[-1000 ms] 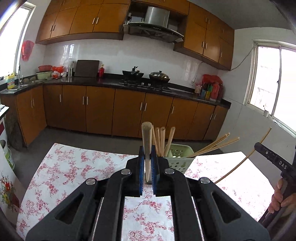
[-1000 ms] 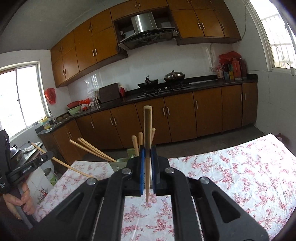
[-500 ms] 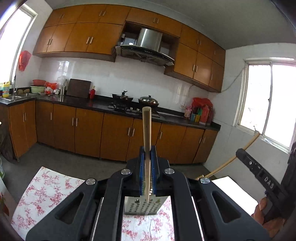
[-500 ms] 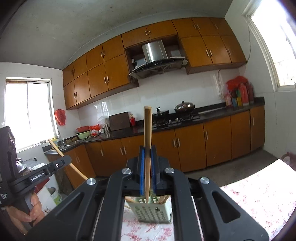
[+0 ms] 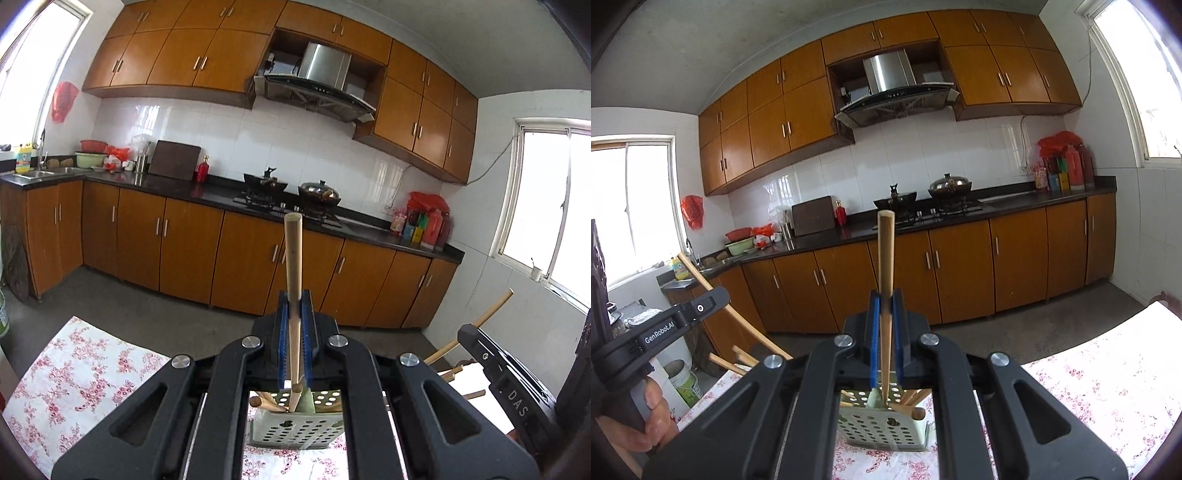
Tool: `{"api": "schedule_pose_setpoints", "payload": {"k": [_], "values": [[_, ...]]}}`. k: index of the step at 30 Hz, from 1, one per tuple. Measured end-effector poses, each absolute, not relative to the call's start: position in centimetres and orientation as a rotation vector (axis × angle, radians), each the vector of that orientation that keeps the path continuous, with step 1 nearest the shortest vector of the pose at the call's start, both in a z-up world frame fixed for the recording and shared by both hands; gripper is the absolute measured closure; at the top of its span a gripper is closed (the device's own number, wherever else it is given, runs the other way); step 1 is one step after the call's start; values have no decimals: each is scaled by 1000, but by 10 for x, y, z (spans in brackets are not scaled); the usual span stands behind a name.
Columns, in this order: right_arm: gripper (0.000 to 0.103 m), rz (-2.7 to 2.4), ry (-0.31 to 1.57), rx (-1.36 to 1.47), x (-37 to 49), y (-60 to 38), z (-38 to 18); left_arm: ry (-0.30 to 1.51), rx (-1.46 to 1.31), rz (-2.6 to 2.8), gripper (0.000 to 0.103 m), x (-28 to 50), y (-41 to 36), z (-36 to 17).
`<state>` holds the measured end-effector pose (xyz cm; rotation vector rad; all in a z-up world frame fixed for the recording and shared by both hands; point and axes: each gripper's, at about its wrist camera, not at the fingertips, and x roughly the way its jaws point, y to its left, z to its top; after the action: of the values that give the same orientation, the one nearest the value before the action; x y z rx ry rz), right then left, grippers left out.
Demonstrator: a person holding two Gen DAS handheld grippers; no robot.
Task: Organize utensils
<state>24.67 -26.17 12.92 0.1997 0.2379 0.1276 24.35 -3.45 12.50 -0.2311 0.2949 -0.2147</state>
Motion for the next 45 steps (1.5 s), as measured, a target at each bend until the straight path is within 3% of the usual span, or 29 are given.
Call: {"api": "schedule_pose_setpoints", "payload": {"k": [7, 9, 10, 12, 16, 19, 24, 30, 45], "values": [[93, 120, 271, 179, 256, -259, 115, 357, -234, -233, 96, 248, -33, 116], [82, 115, 265, 175, 253, -258, 116, 368, -240, -244, 92, 245, -29, 119], [79, 110, 256, 174, 249, -259, 117, 370, -239, -244, 88, 244, -28, 121], [71, 102, 235, 170, 238, -261, 119, 357, -248, -243, 61, 237, -22, 126], [56, 87, 202, 179, 215, -270, 126, 321, -245, -254, 55, 214, -12, 137], [41, 82, 193, 179, 190, -276, 127, 317, -232, -255, 46, 198, -6, 138], [7, 66, 215, 150, 147, -271, 110, 309, -164, -221, 15, 157, 3, 122], [4, -7, 235, -2, 92, -243, 70, 324, -49, -117, 2, 106, 7, 83], [4, 17, 352, 2, 28, -226, -5, 318, -36, -25, 2, 35, 3, 23]]}}
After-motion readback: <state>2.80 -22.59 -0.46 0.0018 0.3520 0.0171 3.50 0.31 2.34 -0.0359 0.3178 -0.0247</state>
